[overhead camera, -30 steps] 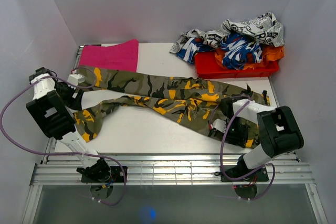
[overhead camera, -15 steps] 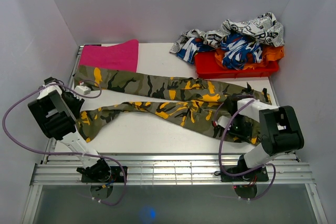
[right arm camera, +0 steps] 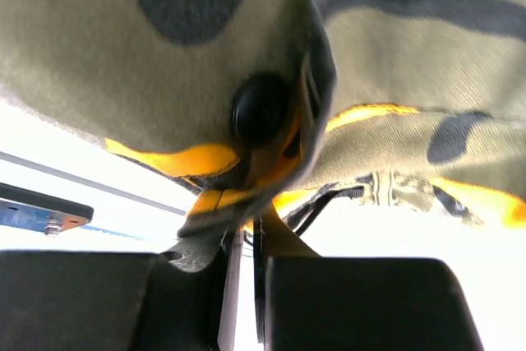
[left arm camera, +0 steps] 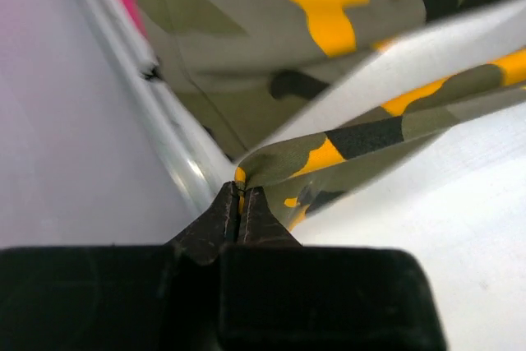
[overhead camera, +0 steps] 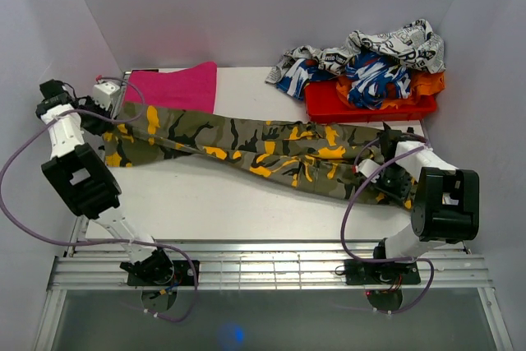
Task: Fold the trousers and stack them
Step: Flatten the trousers out
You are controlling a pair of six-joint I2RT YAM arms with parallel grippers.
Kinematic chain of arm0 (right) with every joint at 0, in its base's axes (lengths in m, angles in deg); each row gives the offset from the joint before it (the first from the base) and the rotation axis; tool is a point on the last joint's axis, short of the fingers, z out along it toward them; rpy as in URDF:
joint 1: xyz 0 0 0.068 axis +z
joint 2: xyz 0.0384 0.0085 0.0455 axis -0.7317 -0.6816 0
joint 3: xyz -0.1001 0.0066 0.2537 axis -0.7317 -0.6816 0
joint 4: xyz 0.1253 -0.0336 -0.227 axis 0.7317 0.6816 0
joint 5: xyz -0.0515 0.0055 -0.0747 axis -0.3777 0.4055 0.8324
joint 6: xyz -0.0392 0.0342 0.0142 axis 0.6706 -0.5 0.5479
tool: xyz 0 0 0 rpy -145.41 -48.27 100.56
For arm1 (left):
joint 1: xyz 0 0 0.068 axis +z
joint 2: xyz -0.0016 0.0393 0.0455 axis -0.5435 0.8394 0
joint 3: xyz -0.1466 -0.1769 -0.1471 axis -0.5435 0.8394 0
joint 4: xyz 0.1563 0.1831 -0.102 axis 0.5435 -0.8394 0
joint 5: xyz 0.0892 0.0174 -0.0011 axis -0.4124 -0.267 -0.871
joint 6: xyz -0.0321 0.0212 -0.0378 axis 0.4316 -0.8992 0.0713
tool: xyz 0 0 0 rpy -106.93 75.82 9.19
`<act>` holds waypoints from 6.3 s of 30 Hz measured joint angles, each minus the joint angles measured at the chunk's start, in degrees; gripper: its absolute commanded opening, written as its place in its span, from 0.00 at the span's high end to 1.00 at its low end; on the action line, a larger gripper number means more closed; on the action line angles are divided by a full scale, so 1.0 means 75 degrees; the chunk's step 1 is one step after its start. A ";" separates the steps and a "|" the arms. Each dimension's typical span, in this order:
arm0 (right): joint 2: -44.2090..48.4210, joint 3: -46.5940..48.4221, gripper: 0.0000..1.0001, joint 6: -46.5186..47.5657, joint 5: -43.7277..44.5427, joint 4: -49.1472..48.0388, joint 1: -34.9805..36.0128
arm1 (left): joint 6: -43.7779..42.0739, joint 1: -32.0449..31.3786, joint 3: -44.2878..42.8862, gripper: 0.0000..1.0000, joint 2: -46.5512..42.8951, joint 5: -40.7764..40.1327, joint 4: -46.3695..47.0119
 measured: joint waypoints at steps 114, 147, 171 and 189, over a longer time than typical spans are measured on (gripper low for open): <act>0.0586 -0.1049 0.92 0.1851 0.0898 0.0009 -0.2661 | -0.5345 0.2075 0.6164 0.25 -0.4115 -0.1134 -0.1533; 0.0396 -0.0726 0.92 0.2192 0.1320 -0.0274 -0.2801 | -0.0504 0.0373 0.6703 1.00 -0.3150 -0.1909 0.1751; 0.0268 0.3468 0.48 0.1463 -0.2095 0.1801 -0.2742 | -0.0006 0.0160 0.4741 0.37 -0.3244 -0.0542 0.1110; -0.1900 0.3069 0.73 -0.1145 -0.1507 -0.0580 -0.2055 | -0.0938 0.0003 0.7443 0.44 -0.3905 -0.1851 0.1256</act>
